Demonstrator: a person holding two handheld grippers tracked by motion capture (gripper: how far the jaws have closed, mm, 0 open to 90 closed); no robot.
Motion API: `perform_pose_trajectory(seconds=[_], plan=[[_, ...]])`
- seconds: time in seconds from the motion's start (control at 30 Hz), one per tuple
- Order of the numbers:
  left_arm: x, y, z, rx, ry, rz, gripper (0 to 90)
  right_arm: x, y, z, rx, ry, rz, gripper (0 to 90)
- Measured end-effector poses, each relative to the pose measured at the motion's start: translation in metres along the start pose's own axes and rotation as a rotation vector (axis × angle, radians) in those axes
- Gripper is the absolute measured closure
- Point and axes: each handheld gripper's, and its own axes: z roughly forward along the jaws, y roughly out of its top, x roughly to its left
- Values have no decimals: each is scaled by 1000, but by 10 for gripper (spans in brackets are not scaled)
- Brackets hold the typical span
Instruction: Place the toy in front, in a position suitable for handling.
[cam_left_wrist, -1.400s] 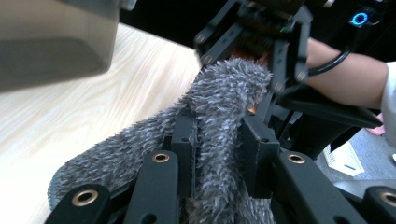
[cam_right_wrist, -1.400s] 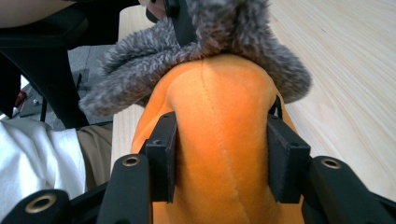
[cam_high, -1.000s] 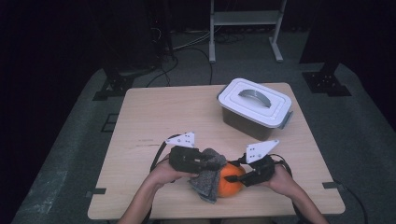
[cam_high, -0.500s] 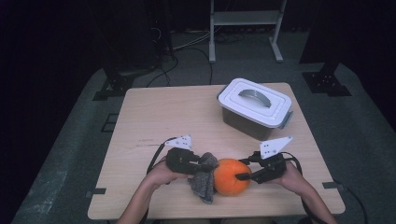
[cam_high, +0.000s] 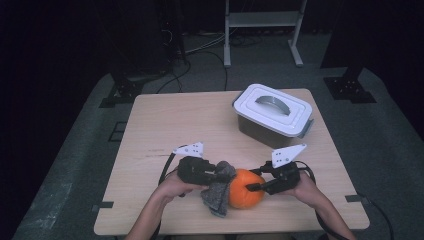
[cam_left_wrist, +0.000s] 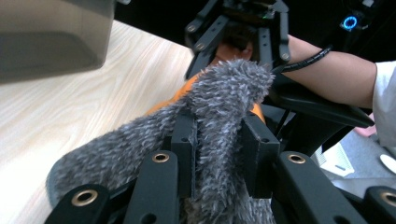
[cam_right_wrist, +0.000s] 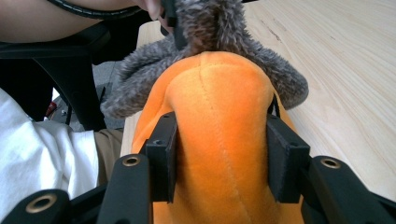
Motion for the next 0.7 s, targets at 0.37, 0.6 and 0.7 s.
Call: perform_pose_trajectory(seconds=[0.37, 0.6, 0.7], plan=[[-2, -1, 5, 20, 23, 11, 696, 2, 1, -5, 23, -63, 12, 356], [-4, 1, 13, 24, 2, 12, 697, 23, 14, 1, 88, -132, 9, 206], [-5, 2, 15, 32, 2, 15, 697, 23, 15, 11, 119, -142, 8, 191]])
